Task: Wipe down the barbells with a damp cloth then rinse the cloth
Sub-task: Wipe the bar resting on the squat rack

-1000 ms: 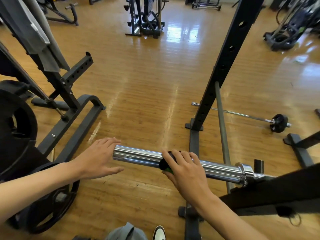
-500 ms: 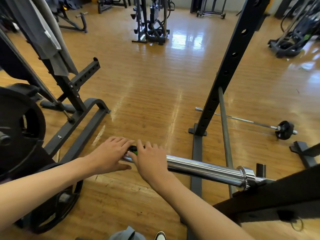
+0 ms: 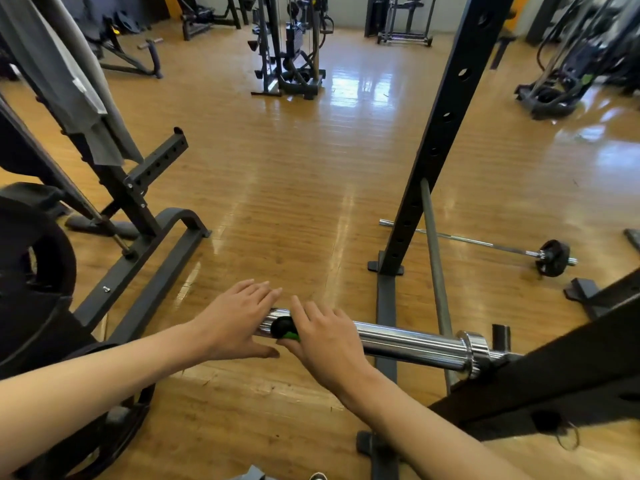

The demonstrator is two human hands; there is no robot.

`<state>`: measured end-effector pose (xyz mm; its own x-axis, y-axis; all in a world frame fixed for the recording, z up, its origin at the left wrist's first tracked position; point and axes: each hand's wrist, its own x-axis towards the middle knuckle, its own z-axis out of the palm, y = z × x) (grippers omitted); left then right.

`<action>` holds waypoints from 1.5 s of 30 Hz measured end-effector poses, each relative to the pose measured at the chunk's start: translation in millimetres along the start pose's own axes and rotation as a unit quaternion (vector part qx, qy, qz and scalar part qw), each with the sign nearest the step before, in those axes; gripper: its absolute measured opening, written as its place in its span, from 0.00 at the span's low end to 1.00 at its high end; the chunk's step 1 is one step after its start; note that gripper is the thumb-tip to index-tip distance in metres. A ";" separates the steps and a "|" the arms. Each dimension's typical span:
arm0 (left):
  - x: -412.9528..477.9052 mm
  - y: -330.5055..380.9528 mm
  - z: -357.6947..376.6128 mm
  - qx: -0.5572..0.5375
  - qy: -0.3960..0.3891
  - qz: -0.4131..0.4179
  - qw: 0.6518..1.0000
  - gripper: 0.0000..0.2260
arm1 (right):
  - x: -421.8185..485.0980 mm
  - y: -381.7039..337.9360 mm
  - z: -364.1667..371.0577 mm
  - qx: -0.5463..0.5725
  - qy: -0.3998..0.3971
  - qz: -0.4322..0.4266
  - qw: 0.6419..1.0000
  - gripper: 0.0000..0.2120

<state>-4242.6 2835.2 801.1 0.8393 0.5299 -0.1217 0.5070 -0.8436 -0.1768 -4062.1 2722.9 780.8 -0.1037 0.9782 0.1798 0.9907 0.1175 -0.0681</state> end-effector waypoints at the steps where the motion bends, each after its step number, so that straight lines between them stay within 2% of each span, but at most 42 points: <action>1: 5.9 6.8 -1.0 -0.019 0.008 0.009 1.000 0.52 | -11.1 13.5 -3.8 -0.008 0.005 0.015 1.000 0.32; 4: 17.7 22.6 -3.4 -0.078 0.011 0.024 0.997 0.52 | -47.9 53.9 -18.6 -0.003 0.018 0.087 0.996 0.26; 7: 21.8 25.4 -2.2 -0.088 0.040 0.028 0.995 0.43 | -62.1 68.9 -25.3 0.010 0.041 0.186 0.982 0.21; 9: 22.8 24.2 0.8 -0.097 0.046 0.024 0.994 0.39 | -46.5 55.8 -24.5 -0.004 0.022 0.235 0.972 0.23; 11: 22.6 25.1 2.7 -0.094 0.052 0.027 0.994 0.36 | -24.7 33.3 -17.5 -0.005 0.001 0.237 0.971 0.27; 13: 20.7 24.5 3.6 -0.081 0.055 0.033 0.995 0.34 | -14.6 16.7 -14.6 0.022 0.016 0.205 0.978 0.26; 17: 16.8 21.8 0.6 -0.085 0.052 0.043 0.994 0.31 | -46.2 40.6 -23.1 0.017 0.014 0.172 0.985 0.24; 20: 17.2 22.4 -0.3 -0.091 0.048 0.049 0.993 0.31 | -79.2 80.5 -30.6 -0.035 0.015 0.249 0.968 0.26; 22: 18.5 22.0 1.1 -0.072 0.067 0.048 0.994 0.32 | -86.4 93.1 -34.1 -0.070 -0.032 0.284 0.956 0.28; 24: 19.8 22.0 3.2 -0.072 0.066 0.048 0.994 0.34 | -81.1 93.7 -37.3 -0.057 -0.050 0.333 0.940 0.26; 27: 23.4 25.3 3.6 -0.083 0.058 0.041 0.994 0.36 | -55.9 73.8 -44.6 0.034 -0.069 0.407 0.910 0.22; 28: 25.6 26.6 3.5 -0.083 0.062 0.043 0.994 0.36 | -44.8 65.0 -43.5 0.060 -0.070 0.405 0.909 0.21; 30: 29.0 26.0 5.8 -0.081 0.070 0.053 0.993 0.34 | -24.2 44.9 -39.3 0.083 -0.054 0.354 0.930 0.18; 35: 27.9 24.3 8.2 -0.073 0.087 0.062 0.992 0.28 | -27.5 34.8 -42.5 0.060 -0.051 0.263 0.961 0.24; 38: 28.3 23.3 7.7 -0.065 0.100 0.069 0.990 0.27 | -52.9 70.7 -51.7 0.028 -0.098 0.291 0.951 0.26; 41: 29.2 23.0 6.6 -0.044 0.104 0.074 0.991 0.25 | -55.3 87.1 -65.2 0.009 -0.158 0.356 0.921 0.20; 45: 28.2 23.0 7.7 -0.044 0.091 0.076 0.992 0.25 | -25.0 68.8 -67.3 0.050 -0.164 0.365 0.915 0.14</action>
<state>-4208.7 2831.4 786.0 0.9249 0.3783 0.0389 0.3803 -0.9212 -0.0827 -3985.4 2695.1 837.6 0.5449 0.7998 -0.2516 0.7958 -0.5879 -0.1452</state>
